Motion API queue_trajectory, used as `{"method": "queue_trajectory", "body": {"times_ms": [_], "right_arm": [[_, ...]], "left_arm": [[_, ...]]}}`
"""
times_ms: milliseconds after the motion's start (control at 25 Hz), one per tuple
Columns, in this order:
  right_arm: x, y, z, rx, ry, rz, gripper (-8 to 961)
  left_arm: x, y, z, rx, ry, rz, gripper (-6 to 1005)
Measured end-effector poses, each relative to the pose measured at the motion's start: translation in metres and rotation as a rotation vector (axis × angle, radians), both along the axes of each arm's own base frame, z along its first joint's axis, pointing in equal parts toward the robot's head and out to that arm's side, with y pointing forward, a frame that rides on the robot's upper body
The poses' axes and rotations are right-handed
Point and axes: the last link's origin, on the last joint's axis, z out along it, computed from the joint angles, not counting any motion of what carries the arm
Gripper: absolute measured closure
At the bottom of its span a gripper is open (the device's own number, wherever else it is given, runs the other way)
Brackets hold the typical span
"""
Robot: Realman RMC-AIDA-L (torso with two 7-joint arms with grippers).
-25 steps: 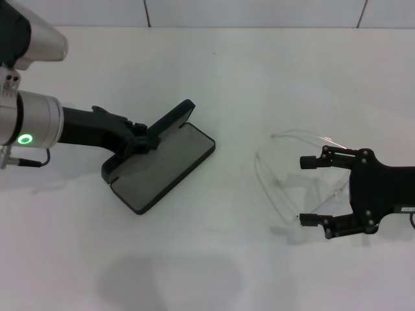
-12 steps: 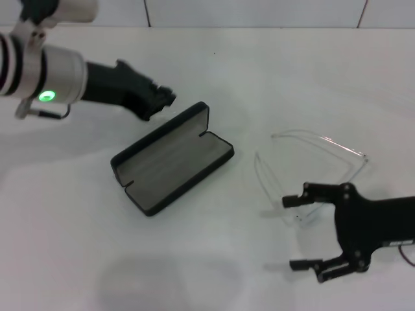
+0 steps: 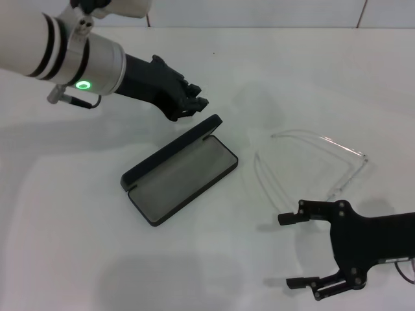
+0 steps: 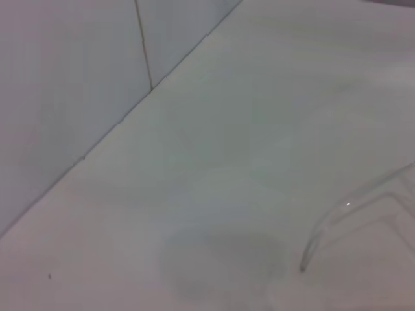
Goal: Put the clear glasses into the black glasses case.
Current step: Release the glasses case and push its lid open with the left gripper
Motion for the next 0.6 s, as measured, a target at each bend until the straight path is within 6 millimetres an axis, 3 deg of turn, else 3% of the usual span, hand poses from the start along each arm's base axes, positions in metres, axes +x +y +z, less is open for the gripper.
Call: {"method": "queue_trajectory", "body": {"times_ms": [240, 600], "right_arm": [[0.002, 0.001, 0.002, 0.009, -0.005, 0.001, 89], [0.000, 0.009, 0.002, 0.031, -0.022, 0.007, 89]], "left_arm": [[-0.015, -0.014, 0.007, -0.006, -0.009, 0.068, 671], [-0.032, -0.027, 0.007, -0.041, 0.004, 0.138, 421]]}}
